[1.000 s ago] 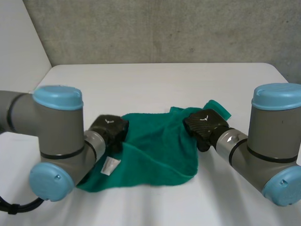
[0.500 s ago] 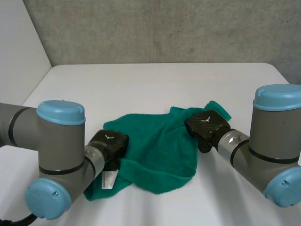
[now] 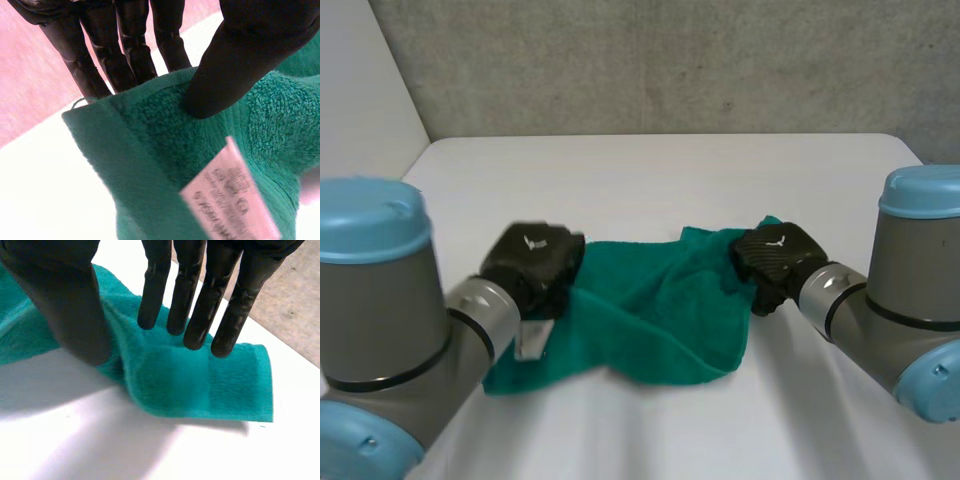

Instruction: Fold the towel.

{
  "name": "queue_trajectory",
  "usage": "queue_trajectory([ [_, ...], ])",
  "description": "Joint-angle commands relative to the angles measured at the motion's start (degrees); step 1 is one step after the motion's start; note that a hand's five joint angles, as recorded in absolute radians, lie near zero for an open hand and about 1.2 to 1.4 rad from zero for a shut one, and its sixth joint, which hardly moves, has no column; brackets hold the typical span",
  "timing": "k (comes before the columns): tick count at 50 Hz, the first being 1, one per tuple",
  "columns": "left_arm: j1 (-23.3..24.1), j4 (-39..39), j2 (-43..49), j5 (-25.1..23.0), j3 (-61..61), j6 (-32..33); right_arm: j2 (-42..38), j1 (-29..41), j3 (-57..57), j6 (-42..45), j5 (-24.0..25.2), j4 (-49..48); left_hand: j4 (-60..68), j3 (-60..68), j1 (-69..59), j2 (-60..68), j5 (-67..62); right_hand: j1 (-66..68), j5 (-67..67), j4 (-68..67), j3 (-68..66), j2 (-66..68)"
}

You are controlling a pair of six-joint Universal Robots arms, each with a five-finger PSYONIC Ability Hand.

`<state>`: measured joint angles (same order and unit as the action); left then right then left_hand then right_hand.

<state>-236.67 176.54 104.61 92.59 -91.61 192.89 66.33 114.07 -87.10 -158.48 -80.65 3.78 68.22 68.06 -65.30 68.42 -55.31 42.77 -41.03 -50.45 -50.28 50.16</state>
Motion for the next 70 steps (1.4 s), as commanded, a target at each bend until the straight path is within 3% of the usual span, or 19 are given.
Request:
queue_trajectory([
  [1, -3.3, 3.8, -7.2, 0.2, 0.4, 1.3, 0.6, -4.5, 0.0, -4.9, 0.1, 0.9, 11.8, 11.9, -14.7, 11.6, -14.7, -24.6, 32.8, 32.3, 32.1, -32.0],
  [5, -4.0, 4.0, -9.3, 0.2, 0.3, 5.1, 1.4, -7.6, -0.8, -11.6, 2.2, 1.0, 11.8, 11.9, -14.7, 11.6, -14.7, -32.5, 40.8, 40.2, 40.0, -39.9],
  [12, -3.5, 4.0, -13.4, 0.4, 2.7, 7.7, 2.3, -12.0, -4.2, -20.5, 9.2, 1.1, 11.8, 11.9, -14.7, 11.6, -14.7, -32.8, 41.0, 40.5, 40.3, -40.2],
  [23, -2.2, 3.9, -17.2, 2.0, 10.7, 7.1, 2.0, -10.2, -9.8, -21.8, 10.9, 0.5, 11.8, 11.9, -14.7, 11.6, -14.7, -32.8, 41.0, 40.5, 40.3, -40.2],
  [30, 1.0, 3.6, -16.3, 3.8, 15.8, 6.5, 1.7, -5.2, -9.4, -22.8, 10.2, -2.4, 11.8, 11.9, -14.7, 11.6, -14.7, -32.8, 41.0, 40.5, 40.3, -40.2],
  [35, 3.2, 3.8, -16.4, 4.9, 16.5, 6.4, -0.7, -4.1, -7.8, -28.3, 9.2, -8.3, 11.8, 11.9, -14.7, 11.6, -14.7, -32.8, 41.0, 40.5, 40.3, -40.2],
  [47, 3.4, 4.0, -16.8, 5.9, 18.2, 2.8, -11.7, 4.2, 2.6, -32.6, 1.0, -9.8, 11.8, 11.9, -14.7, 11.6, -14.7, -32.8, 41.0, 40.5, 40.3, -40.2],
  [51, 3.2, 4.0, -16.8, 6.1, 19.3, 2.8, -12.5, 5.9, 3.7, -34.4, 0.5, -10.1, 11.8, 11.9, -14.7, 11.6, -14.7, -32.8, 41.0, 40.5, 40.3, -40.2],
  [54, 3.1, 4.0, -16.6, 6.1, 19.7, 2.8, -13.1, 6.9, 4.3, -34.6, -0.4, -10.5, 11.8, 11.9, -14.7, 11.6, -14.7, -18.6, 26.9, 26.3, 26.1, -26.0],
  [55, 3.0, 4.0, -16.5, 6.2, 19.9, 2.8, -13.0, 6.9, 4.4, -34.5, -2.0, -11.2, 11.8, 11.9, -14.7, 11.6, -14.7, 1.8, 6.5, 5.9, 5.8, -5.6],
  [57, 2.8, 4.0, -16.5, 6.3, 19.9, 2.8, -12.6, 6.4, 4.4, -34.4, -4.5, -12.4, 11.8, 11.9, -14.7, 11.6, -14.7, 24.4, -16.1, -16.7, -16.9, 17.0],
  [58, 2.4, 4.0, -16.5, 6.5, 19.8, 2.8, -11.8, 6.2, 4.2, -33.7, -6.9, -14.1, 11.8, 11.9, -14.7, 11.6, -14.7, 37.1, -28.8, -29.4, -29.6, 29.7],
  [61, 0.7, 4.0, -16.4, 6.8, 18.8, 2.8, -8.9, 5.9, 3.6, -31.1, -8.5, -15.7, 11.8, 11.9, -14.7, 11.6, -14.7, 37.2, -29.0, -29.5, -29.7, 29.8],
  [65, -3.5, 3.9, -16.0, 6.4, 15.9, 2.9, -2.5, 1.6, 3.3, -21.5, -7.0, -15.1, 11.8, 11.9, -14.7, 11.6, -14.7, 37.2, -29.0, -29.5, -29.7, 29.8],
  [66, -4.6, 3.9, -15.8, 6.1, 15.1, 2.9, 1.4, -2.7, 3.2, -11.4, -4.5, -12.3, 11.8, 11.9, -14.7, 11.6, -14.7, 37.2, -29.0, -29.5, -29.7, 29.8],
  [70, -9.4, 3.9, -13.8, 5.7, 10.7, 2.9, 6.7, -6.3, 4.2, 5.2, -0.2, -1.9, 11.8, 11.9, -14.7, 11.6, -14.7, 37.2, -29.0, -29.5, -29.7, 29.8],
])
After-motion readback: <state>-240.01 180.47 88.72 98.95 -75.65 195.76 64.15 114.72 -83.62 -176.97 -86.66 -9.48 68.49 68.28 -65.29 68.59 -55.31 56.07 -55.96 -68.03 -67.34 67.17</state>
